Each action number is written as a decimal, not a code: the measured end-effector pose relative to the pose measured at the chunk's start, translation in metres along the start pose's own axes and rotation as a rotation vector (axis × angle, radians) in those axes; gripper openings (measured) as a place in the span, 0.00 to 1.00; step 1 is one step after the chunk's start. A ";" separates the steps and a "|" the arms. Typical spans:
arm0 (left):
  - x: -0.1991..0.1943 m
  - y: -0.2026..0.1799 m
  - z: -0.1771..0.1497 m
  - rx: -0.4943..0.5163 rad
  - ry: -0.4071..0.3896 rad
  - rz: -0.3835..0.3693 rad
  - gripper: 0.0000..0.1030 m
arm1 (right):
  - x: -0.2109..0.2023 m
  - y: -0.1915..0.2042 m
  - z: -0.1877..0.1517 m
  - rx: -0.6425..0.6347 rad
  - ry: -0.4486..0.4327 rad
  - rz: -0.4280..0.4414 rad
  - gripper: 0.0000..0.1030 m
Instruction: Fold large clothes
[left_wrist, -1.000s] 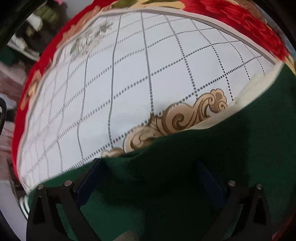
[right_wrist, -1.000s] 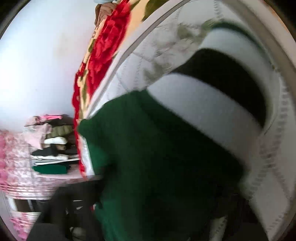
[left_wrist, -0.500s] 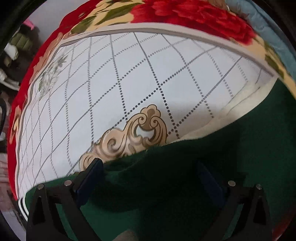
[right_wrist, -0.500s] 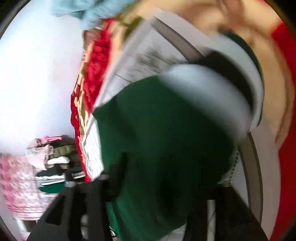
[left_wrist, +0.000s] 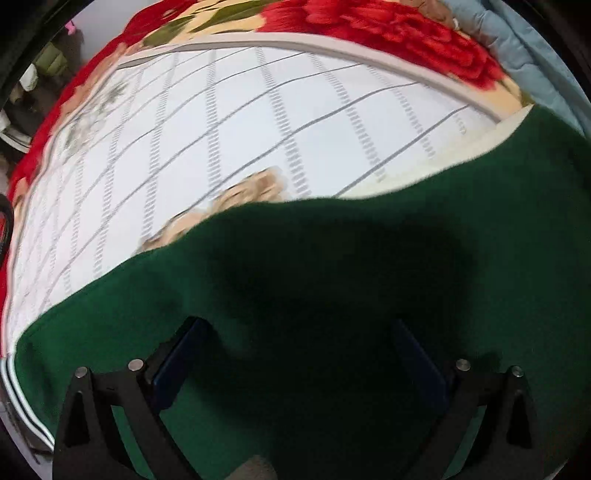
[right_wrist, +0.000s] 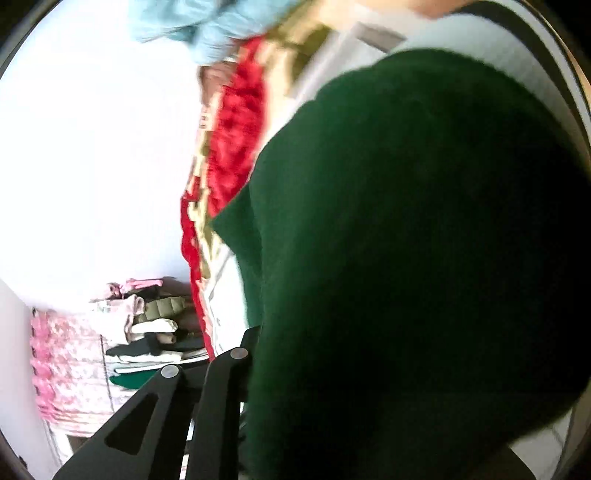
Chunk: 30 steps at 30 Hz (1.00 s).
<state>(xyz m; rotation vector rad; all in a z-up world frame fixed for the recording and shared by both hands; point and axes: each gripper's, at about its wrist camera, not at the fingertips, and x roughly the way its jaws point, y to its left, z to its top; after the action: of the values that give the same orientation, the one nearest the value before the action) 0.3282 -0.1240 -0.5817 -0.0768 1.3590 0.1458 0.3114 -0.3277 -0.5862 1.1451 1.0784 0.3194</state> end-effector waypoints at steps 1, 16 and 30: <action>0.002 -0.009 0.004 0.006 -0.007 -0.014 1.00 | -0.003 0.019 -0.001 -0.043 -0.013 -0.017 0.17; -0.106 0.102 -0.039 -0.299 -0.110 -0.057 1.00 | 0.107 0.241 -0.117 -0.548 0.069 -0.184 0.17; -0.169 0.327 -0.258 -0.812 0.002 0.350 1.00 | 0.432 0.282 -0.475 -1.250 0.546 -0.412 0.18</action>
<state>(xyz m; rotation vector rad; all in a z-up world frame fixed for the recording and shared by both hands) -0.0039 0.1529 -0.4612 -0.5182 1.2323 0.9875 0.2188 0.3672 -0.5762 -0.3027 1.2234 0.8431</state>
